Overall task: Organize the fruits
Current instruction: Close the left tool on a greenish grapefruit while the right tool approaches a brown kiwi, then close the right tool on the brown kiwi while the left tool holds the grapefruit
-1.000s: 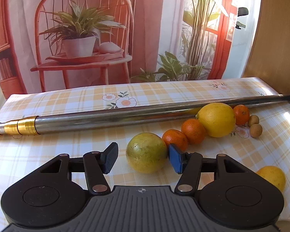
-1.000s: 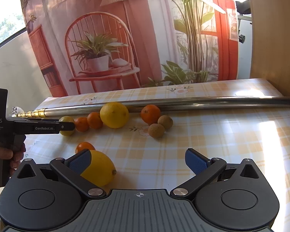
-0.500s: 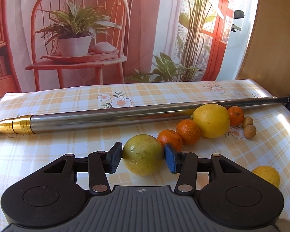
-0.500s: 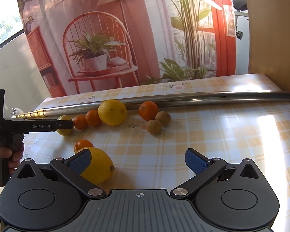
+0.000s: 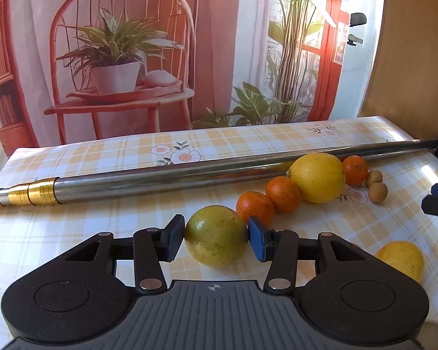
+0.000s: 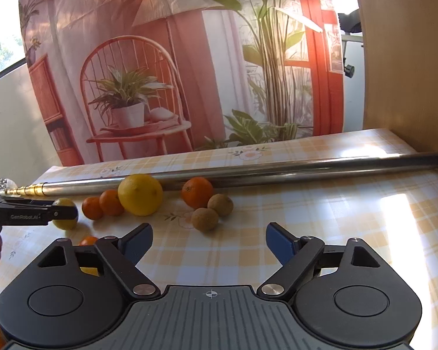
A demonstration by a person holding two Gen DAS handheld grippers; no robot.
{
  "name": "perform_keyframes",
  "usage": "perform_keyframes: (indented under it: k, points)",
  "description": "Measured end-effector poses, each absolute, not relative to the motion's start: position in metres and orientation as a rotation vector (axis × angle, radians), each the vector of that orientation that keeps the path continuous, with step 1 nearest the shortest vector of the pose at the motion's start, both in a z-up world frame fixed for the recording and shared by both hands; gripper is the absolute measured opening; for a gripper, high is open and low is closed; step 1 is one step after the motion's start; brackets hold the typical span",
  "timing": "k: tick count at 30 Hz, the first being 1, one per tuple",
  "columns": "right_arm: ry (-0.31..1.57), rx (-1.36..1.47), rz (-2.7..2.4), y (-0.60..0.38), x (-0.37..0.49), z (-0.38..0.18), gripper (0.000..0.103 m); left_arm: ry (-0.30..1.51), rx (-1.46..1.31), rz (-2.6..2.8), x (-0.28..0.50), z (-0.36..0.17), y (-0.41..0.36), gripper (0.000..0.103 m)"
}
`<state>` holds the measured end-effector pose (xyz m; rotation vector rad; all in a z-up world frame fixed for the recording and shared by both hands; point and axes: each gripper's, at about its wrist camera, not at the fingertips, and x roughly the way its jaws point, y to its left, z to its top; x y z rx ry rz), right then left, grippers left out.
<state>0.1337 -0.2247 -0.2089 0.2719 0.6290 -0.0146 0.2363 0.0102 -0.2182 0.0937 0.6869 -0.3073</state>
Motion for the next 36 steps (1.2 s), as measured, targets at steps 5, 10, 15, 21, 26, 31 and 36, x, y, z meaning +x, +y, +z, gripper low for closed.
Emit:
perform_keyframes:
  k: [5, 10, 15, 21, 26, 31, 36]
  points:
    - [0.64, 0.294, -0.041, -0.235, 0.162, -0.228, 0.046, 0.7, 0.07, -0.32, 0.225, -0.217, 0.02, 0.05]
    - [0.646, 0.306, -0.015, -0.232, 0.181, -0.236, 0.043, 0.708, 0.057, -0.318, 0.219, -0.217, 0.023, 0.05]
    - [0.649, 0.309, -0.001, -0.222, 0.191, -0.234, 0.043, 0.706, 0.051, -0.311, 0.219, -0.218, 0.022, 0.05]
    - [0.689, 0.303, -0.041, -0.218, 0.196, -0.241, 0.037, 0.714, 0.03, -0.304, 0.219, -0.219, 0.024, 0.05]
    - [0.697, 0.311, -0.034, -0.216, 0.195, -0.243, 0.037, 0.746, 0.024, -0.308, 0.219, -0.224, 0.025, 0.05]
    - [0.706, 0.28, -0.008, -0.207, 0.194, -0.244, 0.025, 0.749, 0.024, -0.308, 0.218, -0.226, 0.026, 0.05]
    - [0.7, 0.287, 0.003, -0.207, 0.191, -0.244, 0.025, 0.75, 0.028, -0.307, 0.22, -0.226, 0.025, 0.05]
